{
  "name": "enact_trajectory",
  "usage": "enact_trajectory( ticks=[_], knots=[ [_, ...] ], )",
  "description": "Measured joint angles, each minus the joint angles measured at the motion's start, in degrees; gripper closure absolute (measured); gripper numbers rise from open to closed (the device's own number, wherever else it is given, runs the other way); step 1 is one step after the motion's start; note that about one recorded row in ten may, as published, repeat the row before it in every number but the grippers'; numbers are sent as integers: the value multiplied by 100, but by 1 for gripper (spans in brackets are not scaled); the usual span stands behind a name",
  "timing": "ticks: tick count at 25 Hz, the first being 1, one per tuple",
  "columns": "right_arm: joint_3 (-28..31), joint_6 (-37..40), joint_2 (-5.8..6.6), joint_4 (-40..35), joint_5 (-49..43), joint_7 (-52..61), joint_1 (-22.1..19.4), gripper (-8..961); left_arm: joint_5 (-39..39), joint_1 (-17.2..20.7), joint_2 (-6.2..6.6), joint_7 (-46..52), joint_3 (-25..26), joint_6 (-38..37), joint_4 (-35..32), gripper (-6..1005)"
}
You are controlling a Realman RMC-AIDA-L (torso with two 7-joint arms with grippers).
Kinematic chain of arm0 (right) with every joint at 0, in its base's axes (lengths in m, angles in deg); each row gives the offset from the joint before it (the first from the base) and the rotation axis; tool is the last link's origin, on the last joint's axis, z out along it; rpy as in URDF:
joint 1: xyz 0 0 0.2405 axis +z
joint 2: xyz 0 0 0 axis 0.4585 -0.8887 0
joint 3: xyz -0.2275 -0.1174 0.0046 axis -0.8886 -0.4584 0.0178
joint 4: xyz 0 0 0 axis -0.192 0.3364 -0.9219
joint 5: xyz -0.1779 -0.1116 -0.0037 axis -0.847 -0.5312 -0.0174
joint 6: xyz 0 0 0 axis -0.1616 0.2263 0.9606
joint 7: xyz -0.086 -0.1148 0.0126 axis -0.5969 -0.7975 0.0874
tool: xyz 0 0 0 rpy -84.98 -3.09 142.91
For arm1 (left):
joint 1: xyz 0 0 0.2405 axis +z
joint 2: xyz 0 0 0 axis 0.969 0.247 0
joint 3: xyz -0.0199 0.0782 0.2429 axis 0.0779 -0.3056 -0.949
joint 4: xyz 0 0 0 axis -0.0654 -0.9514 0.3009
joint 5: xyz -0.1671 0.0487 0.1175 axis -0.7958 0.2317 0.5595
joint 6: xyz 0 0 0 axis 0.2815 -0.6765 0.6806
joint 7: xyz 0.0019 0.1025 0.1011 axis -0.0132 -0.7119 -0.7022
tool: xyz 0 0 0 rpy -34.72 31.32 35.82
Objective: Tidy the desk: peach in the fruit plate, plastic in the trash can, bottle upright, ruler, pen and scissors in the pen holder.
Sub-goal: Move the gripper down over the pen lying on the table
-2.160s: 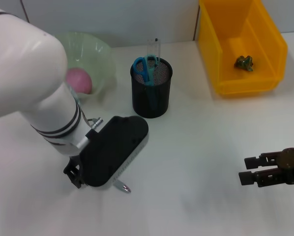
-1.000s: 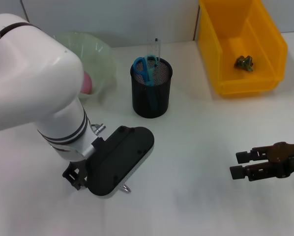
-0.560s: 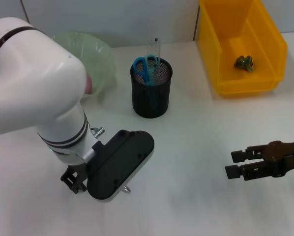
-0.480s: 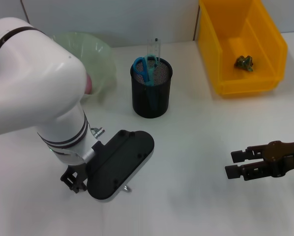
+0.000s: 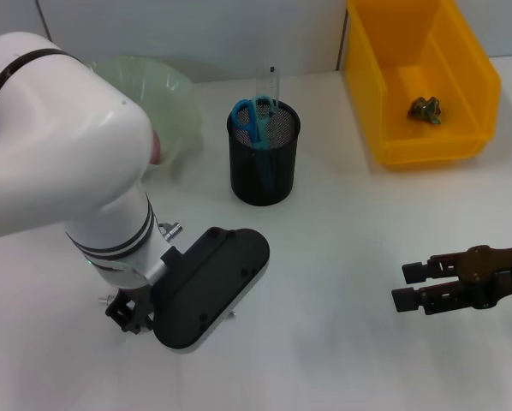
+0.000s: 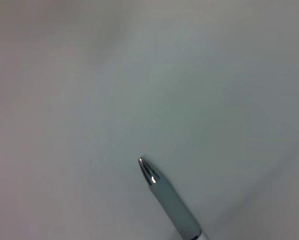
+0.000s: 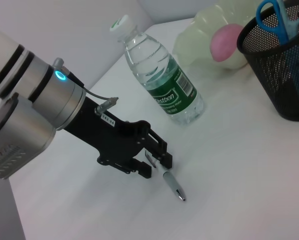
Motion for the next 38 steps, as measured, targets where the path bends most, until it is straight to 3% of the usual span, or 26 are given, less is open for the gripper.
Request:
enact_trajectory(
  ticks=[20, 38],
  knots=[
    [0, -10, 27, 0, 0, 25, 74, 147, 95, 24, 0, 78, -10, 88, -20, 808],
    [0, -11, 27, 0, 1, 34, 127, 146, 135, 60, 0, 232, 24, 1, -75, 894]
  ],
)
